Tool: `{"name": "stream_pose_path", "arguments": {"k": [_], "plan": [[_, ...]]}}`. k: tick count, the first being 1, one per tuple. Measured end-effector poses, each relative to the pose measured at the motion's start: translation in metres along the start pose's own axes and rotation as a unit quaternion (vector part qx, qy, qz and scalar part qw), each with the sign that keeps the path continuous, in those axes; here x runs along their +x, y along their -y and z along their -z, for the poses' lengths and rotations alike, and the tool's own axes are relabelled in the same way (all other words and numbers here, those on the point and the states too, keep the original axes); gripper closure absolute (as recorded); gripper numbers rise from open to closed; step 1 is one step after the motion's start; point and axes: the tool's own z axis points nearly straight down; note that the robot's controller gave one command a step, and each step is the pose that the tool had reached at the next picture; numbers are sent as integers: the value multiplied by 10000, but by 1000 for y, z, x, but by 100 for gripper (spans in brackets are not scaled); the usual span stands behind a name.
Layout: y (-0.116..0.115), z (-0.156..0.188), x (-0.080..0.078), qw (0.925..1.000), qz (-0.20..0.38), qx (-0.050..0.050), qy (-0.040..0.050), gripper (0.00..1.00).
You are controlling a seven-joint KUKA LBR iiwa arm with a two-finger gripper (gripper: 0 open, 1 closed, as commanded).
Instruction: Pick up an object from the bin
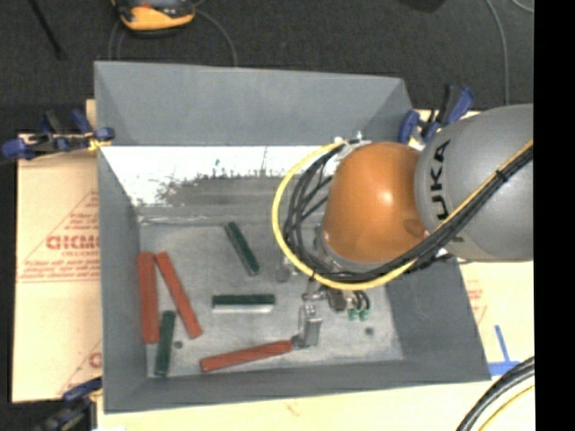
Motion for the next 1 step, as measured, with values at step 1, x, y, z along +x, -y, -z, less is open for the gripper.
{"name": "stream_pose_path", "arguments": {"k": [1], "plan": [[9,-27,-10,9963,861,11,23,0]]}}
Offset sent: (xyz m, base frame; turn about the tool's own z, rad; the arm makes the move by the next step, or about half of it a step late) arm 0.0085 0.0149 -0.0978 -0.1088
